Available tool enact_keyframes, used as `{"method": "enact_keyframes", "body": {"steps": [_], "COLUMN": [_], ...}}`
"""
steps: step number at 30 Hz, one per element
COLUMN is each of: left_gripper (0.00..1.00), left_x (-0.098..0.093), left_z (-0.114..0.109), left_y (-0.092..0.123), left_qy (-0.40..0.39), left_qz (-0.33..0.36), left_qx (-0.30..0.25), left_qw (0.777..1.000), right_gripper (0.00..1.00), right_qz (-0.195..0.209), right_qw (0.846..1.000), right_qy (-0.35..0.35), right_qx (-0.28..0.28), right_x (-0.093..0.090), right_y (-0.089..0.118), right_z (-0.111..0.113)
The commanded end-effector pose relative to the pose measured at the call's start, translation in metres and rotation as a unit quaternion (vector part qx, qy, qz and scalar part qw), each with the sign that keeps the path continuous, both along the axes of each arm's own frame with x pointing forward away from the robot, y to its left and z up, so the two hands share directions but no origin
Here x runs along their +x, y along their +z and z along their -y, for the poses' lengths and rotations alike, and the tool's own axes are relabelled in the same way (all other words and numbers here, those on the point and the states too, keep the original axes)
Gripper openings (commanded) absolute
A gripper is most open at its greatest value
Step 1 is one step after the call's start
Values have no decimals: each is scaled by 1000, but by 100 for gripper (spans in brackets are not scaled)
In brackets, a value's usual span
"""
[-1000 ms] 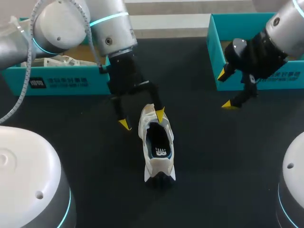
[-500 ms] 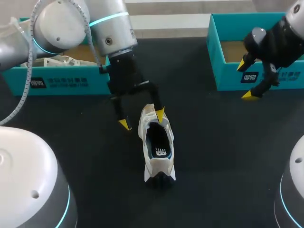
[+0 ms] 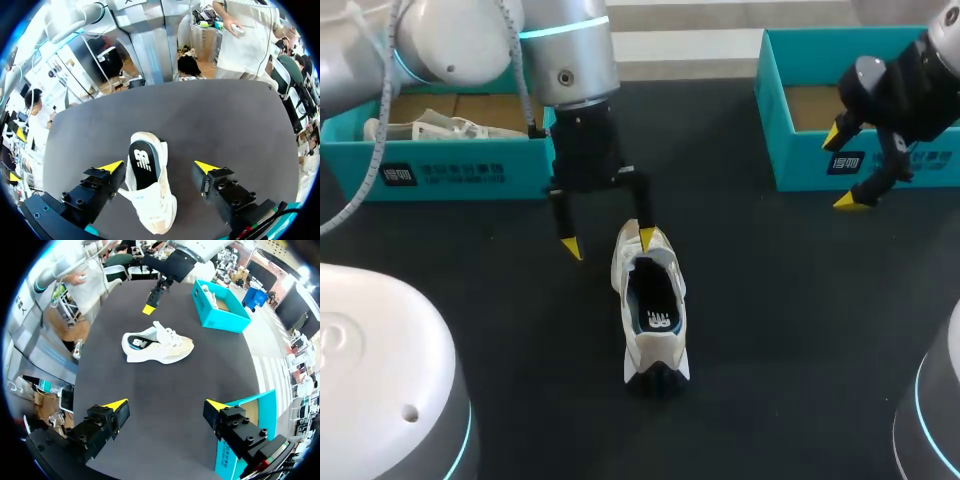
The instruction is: Take the shoe out of the shoebox, open the shoe tongue, remove and reinsert the insole, then place the shoe into the shoebox
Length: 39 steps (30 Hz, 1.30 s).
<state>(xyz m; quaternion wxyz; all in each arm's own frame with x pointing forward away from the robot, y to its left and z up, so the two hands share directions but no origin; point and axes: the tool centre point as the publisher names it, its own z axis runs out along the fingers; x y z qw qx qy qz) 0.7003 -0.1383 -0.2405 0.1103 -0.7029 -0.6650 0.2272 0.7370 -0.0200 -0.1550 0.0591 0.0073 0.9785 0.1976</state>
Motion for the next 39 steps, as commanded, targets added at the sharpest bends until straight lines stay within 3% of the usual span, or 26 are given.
{"method": "enact_keyframes", "body": {"steps": [1, 11, 23, 39], "left_gripper": [0, 0, 0, 0], "left_x": [6, 0, -19, -21], "left_z": [7, 13, 6, 40], "left_y": [-2, -14, -27, -87], "left_qy": [-6, 11, 9, 69], "left_qz": [2, 47, 69, 109], "left_qx": [25, 88, 78, 56], "left_qw": [1000, 995, 994, 990], "right_gripper": [100, 100, 100, 100], "right_qz": [0, 0, 0, 0], "right_qw": [1000, 1000, 1000, 1000], "right_qy": [-1, -1, -1, -1], "right_qx": [-1, -1, -1, -1], "right_x": [0, 0, 0, 0], "right_y": [-1, -1, -1, -1], "right_z": [0, 0, 0, 0]}}
